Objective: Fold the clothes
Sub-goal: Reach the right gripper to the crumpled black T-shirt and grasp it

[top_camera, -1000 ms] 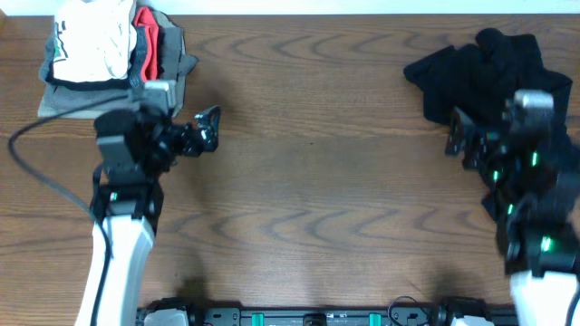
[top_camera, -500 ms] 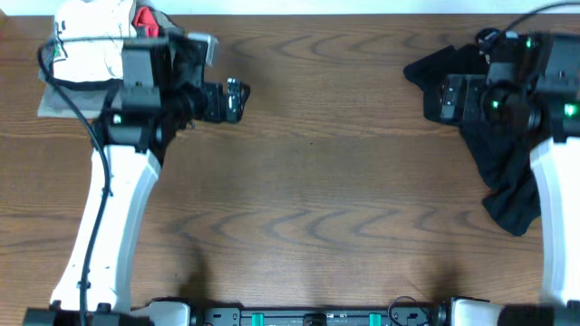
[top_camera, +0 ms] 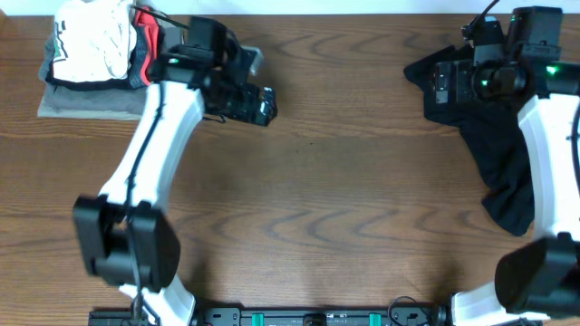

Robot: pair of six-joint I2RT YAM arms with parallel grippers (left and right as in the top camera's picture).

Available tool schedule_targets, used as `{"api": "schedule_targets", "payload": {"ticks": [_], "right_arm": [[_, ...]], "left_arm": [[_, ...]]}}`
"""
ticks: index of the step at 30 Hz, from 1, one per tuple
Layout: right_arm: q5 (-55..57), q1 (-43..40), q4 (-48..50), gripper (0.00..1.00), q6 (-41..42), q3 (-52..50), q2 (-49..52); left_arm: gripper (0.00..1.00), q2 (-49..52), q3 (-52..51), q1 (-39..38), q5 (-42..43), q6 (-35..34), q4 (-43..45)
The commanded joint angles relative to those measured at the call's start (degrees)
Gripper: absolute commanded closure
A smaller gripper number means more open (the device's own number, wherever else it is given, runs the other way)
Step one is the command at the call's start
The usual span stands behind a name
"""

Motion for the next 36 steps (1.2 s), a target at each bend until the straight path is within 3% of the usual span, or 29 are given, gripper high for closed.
{"api": "schedule_targets", "payload": {"ticks": [1, 10, 15, 27, 29, 31, 32, 33, 34, 36], "right_arm": [[1.6, 0.1, 1.0, 0.01, -0.8, 1.0, 4.0], [-4.2, -1.5, 6.3, 0.01, 0.2, 1.0, 16.0], [-1.2, -1.8, 8.4, 0.16, 2.9, 1.0, 22.3], [11.4, 0.2, 10.4, 0.23, 3.0, 0.9, 30.1], [12.2, 0.8, 10.3, 0.32, 2.9, 0.8, 30.8], [12.4, 1.0, 10.1, 0.51, 2.8, 0.7, 31.3], [12.6, 1.1, 9.9, 0.67, 2.8, 0.7, 31.5], [12.6, 1.2, 9.6, 0.92, 2.8, 0.7, 31.6], [12.5, 1.3, 9.3, 0.99, 2.8, 0.7, 31.6], [12.5, 1.7, 8.8, 0.99, 2.8, 0.7, 31.2]], "left_arm": [[0.02, 3.3, 0.5, 0.0, -0.3, 1.2, -1.0], [0.02, 7.4, 0.4, 0.0, 0.2, 1.2, -2.1], [0.02, 7.4, 0.4, 0.0, 0.2, 1.2, -1.3], [0.02, 7.4, 0.4, 0.0, 0.2, 1.2, 1.8], [0.02, 7.4, 0.4, 0.0, 0.1, 1.2, 2.5], [0.02, 7.4, 0.4, 0.0, 0.1, 1.2, 2.9], [0.02, 7.4, 0.5, 0.1, 0.1, 1.2, 3.2], [0.02, 7.3, 0.5, 0.1, 0.1, 1.2, 3.6], [0.02, 7.3, 0.5, 0.2, 0.1, 1.2, 3.8], [0.02, 6.9, 0.5, 0.5, -0.1, 1.1, 4.5]]}}
